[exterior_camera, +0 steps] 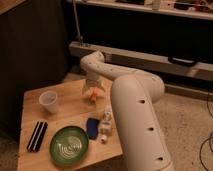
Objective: Place the pepper in the ceramic cup
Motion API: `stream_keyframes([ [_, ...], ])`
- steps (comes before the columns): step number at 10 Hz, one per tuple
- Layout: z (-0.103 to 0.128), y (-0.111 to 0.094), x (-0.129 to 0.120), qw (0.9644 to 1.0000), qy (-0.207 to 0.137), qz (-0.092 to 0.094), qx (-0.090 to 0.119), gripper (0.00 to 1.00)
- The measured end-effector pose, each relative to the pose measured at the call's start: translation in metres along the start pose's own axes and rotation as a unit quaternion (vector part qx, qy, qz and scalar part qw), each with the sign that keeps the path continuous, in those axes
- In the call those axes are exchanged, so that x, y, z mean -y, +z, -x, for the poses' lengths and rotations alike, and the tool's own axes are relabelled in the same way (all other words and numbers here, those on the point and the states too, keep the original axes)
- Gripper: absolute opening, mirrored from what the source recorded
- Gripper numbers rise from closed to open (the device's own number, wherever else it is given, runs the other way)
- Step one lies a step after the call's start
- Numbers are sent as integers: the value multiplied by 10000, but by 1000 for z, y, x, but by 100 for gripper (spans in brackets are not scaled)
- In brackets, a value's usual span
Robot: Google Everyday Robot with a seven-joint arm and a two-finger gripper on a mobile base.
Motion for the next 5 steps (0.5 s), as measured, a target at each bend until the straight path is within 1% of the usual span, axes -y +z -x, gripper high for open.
stream_keyframes([
  [3, 3, 15, -1, 9999, 96, -92, 30, 80],
  [5, 4, 24, 2, 9999, 87, -68, 84, 80],
])
